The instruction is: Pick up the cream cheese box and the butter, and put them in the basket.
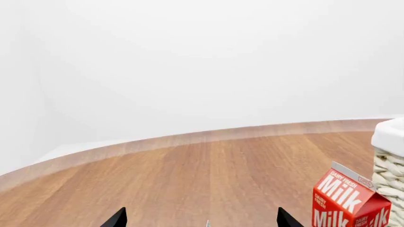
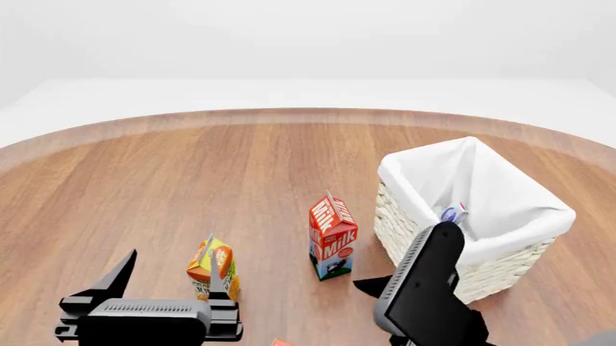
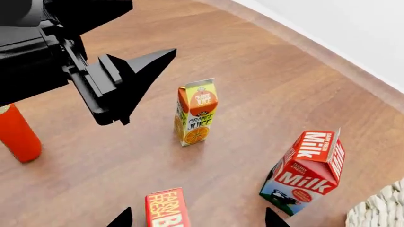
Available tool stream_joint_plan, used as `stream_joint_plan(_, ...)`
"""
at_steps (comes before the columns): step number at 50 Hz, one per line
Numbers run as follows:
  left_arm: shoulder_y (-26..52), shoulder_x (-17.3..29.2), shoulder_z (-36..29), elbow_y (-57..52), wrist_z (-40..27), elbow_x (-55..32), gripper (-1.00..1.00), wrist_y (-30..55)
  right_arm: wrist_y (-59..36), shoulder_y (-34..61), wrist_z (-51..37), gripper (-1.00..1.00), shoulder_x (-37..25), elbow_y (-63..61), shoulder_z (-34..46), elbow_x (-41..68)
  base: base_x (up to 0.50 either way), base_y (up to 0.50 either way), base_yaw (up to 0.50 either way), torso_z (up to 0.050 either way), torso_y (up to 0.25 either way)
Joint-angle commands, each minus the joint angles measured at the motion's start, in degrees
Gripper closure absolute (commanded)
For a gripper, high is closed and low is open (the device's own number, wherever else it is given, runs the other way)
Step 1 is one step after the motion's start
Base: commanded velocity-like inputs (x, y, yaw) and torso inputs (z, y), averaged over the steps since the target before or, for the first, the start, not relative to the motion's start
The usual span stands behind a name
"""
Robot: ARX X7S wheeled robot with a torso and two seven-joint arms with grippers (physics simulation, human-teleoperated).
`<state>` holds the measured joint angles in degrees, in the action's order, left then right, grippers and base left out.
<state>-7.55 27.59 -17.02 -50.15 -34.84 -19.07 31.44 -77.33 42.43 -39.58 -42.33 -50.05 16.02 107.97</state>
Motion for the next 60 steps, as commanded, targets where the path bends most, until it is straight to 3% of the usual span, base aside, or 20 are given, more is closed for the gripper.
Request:
stream_joint_plan(1,0.5,0.0,-0.3,0.4,-0.1,-0.1,-1.0,0.2,-2.7,-0.5,3.2,-1.0,0.8,-1.8,0.5,-3.3,0.0,0.0,0.0,0.0,0.0)
stream_joint_plan(26,0.3,0.3,-0.7,0.4,-0.5,-0.2,-1.0,-0.1,-7.9,-2.9,13.2,-1.0,5.8,-0.6,6.7,-18.6,0.0,0.0,0.0,0.0,0.0)
stream_joint_plan(60,0.2,0.9,-0.9,0.2,-1.0,-0.5,-1.0,-0.5,-0.3,-5.6,28.5,-1.0,4.6,4.2,21.2,-44.6,0.0,0.0,0.0,0.0,0.0)
